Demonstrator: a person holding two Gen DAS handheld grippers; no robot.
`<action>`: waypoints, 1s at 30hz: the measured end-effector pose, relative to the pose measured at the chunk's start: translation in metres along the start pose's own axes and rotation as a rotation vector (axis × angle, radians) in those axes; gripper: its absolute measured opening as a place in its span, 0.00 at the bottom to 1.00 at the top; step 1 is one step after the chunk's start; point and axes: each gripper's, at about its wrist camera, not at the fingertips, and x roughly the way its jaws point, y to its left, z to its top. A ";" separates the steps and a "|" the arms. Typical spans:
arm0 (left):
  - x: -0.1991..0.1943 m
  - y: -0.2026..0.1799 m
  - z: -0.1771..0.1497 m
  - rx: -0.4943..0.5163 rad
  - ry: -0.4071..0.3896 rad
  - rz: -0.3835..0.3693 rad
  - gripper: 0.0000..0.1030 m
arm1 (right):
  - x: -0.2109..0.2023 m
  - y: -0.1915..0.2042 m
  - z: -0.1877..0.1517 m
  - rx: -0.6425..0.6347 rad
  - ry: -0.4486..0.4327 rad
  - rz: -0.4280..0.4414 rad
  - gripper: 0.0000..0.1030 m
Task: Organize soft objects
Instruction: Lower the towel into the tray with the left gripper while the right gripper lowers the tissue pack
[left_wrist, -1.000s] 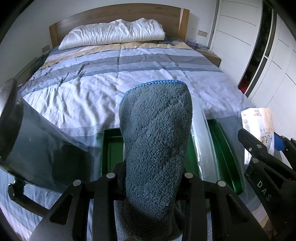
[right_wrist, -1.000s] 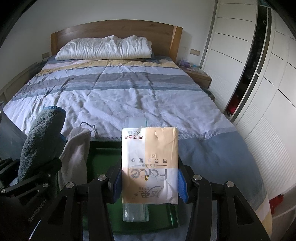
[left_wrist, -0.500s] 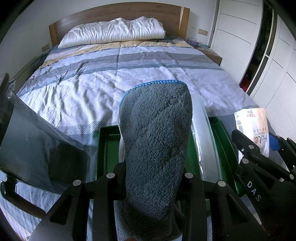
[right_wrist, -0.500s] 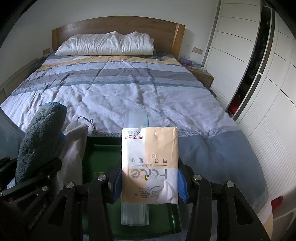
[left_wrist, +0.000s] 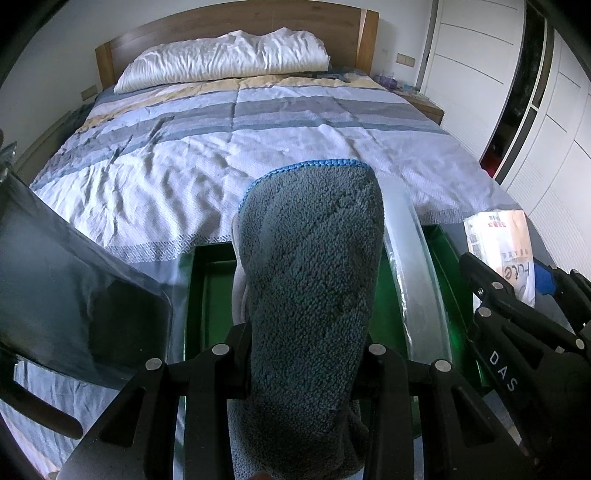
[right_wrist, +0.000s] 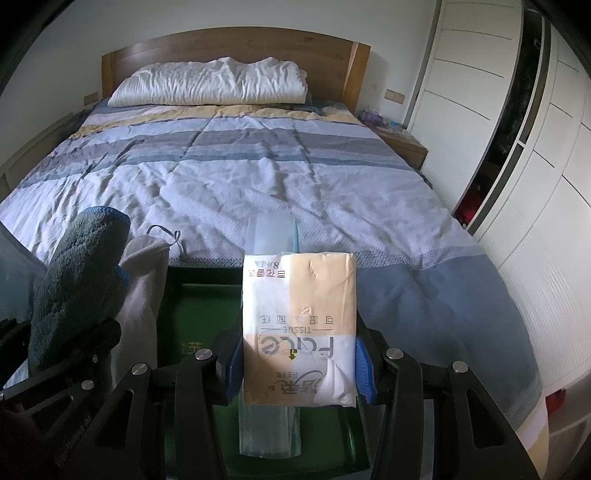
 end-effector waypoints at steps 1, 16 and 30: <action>0.001 0.000 0.000 0.001 0.001 0.000 0.29 | 0.001 0.000 0.000 0.000 0.001 0.000 0.46; 0.019 -0.005 -0.007 -0.010 0.026 0.000 0.29 | 0.021 0.000 0.001 -0.001 0.023 -0.016 0.46; 0.025 -0.004 -0.011 -0.011 0.032 0.010 0.29 | 0.036 0.001 -0.002 -0.006 0.040 -0.006 0.46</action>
